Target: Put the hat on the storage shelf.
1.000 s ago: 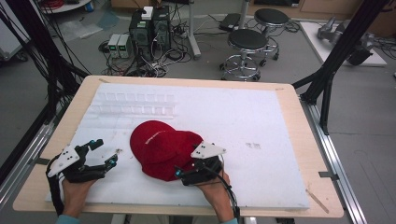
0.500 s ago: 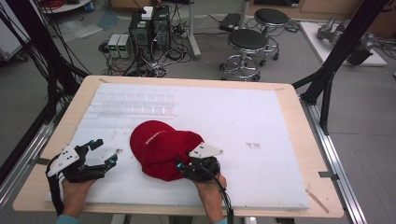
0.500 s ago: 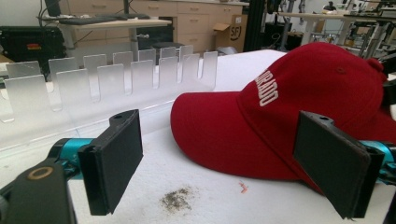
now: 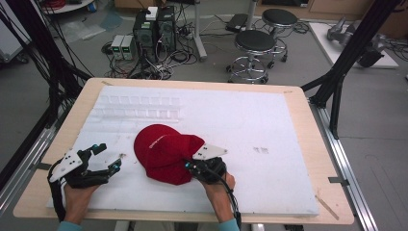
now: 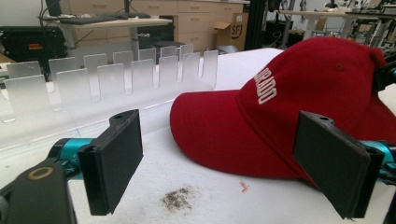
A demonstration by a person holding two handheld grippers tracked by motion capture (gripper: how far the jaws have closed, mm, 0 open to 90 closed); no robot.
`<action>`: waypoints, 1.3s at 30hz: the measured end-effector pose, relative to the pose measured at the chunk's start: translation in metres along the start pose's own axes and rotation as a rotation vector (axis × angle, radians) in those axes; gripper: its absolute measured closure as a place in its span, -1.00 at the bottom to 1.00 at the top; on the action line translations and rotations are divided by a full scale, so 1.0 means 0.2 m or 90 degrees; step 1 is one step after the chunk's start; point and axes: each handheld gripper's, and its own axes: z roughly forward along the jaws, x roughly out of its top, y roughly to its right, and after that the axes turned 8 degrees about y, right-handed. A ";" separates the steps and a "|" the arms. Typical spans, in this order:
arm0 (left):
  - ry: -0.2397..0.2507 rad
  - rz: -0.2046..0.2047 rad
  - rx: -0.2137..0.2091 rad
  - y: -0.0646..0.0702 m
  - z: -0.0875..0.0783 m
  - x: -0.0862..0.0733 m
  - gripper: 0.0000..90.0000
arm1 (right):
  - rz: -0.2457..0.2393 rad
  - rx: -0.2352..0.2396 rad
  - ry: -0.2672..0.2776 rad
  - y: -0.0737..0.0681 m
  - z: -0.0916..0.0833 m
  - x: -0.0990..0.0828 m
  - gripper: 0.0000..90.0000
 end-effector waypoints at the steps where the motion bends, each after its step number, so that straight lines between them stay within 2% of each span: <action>1: 0.003 0.001 0.003 0.00 0.00 0.00 -0.64 | -0.005 0.003 0.003 0.00 0.00 0.01 0.81; 4: 0.001 0.010 0.004 0.01 0.00 0.00 -0.66 | -0.017 0.007 0.006 0.01 -0.01 0.02 0.81; 9: -0.010 -0.007 0.004 -0.01 0.01 0.00 -0.67 | -0.030 0.024 0.016 0.01 -0.03 0.05 0.81; 15: -0.029 -0.007 0.007 -0.01 0.02 0.01 -0.67 | -0.047 0.064 0.019 0.05 -0.05 0.09 0.81; 17: -0.051 -0.004 -0.006 -0.02 0.04 0.02 -0.67 | -0.048 0.074 0.018 0.07 -0.07 0.11 0.81; 18: -0.051 -0.004 -0.006 -0.02 0.04 0.02 -0.67 | -0.055 0.080 0.019 0.08 -0.07 0.13 0.81; 22: -0.025 -0.035 -0.043 -0.03 0.05 0.09 -0.67 | -0.073 0.102 0.030 0.11 -0.10 0.18 0.81; 23: -0.035 -0.033 -0.052 -0.04 0.06 0.15 -0.67 | -0.080 0.103 0.031 0.12 -0.11 0.19 0.81; 24: -0.035 -0.033 -0.052 -0.04 0.06 0.15 -0.67 | -0.088 0.106 0.033 0.12 -0.12 0.21 0.81; 26: -0.042 -0.025 -0.069 -0.04 0.07 0.21 -0.67 | -0.097 0.111 0.036 0.13 -0.12 0.23 0.81; 28: -0.039 -0.032 -0.092 -0.04 0.09 0.26 -0.67 | -0.101 0.111 0.036 0.13 -0.13 0.24 0.81; 30: -0.040 -0.032 -0.102 -0.04 0.10 0.30 -0.67 | -0.108 0.116 0.035 0.13 -0.13 0.25 0.81; 36: -0.051 -0.026 -0.121 -0.07 0.12 0.38 -0.68 | -0.124 0.130 0.041 0.15 -0.13 0.29 0.81; 38: -0.056 -0.025 -0.137 -0.07 0.14 0.40 -0.67 | -0.123 0.135 0.043 0.15 -0.13 0.29 0.81; 39: -0.060 -0.024 -0.147 -0.07 0.15 0.41 -0.68 | -0.123 0.148 0.048 0.17 -0.14 0.30 0.81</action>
